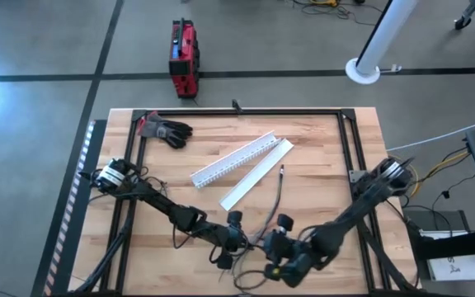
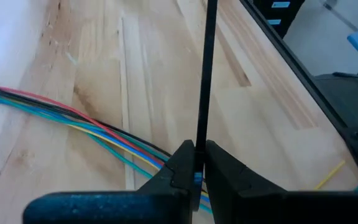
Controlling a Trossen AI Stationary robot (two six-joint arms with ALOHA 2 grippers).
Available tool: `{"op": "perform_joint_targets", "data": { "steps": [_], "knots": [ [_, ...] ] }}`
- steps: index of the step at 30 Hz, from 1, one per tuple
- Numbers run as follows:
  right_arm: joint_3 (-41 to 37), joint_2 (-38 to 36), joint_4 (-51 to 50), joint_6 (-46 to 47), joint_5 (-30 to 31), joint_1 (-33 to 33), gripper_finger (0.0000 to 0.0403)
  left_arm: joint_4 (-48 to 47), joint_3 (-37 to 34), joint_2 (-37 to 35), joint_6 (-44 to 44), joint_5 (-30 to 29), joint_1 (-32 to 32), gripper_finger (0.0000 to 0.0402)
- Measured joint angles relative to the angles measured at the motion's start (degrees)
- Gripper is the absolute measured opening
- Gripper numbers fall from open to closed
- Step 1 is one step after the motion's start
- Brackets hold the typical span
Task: Ziptie cables
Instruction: Wrap the zip tie around the bundled colored cable
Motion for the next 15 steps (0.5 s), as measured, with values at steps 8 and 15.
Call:
{"op": "perform_joint_targets", "data": {
  "steps": [8, 15],
  "knots": [
    [0.0, 3.7, 3.1, 1.3, -7.5, -3.8, 0.0113, 0.2, 0.1, 0.0, 0.1, 0.0, 0.0, 0.001],
    [0.0, 6.6, 5.5, 1.8, -7.6, -4.3, 0.009, 0.2, 0.0, 0.0, 0.4, 0.0, 0.0, 0.001]
  ]
}}
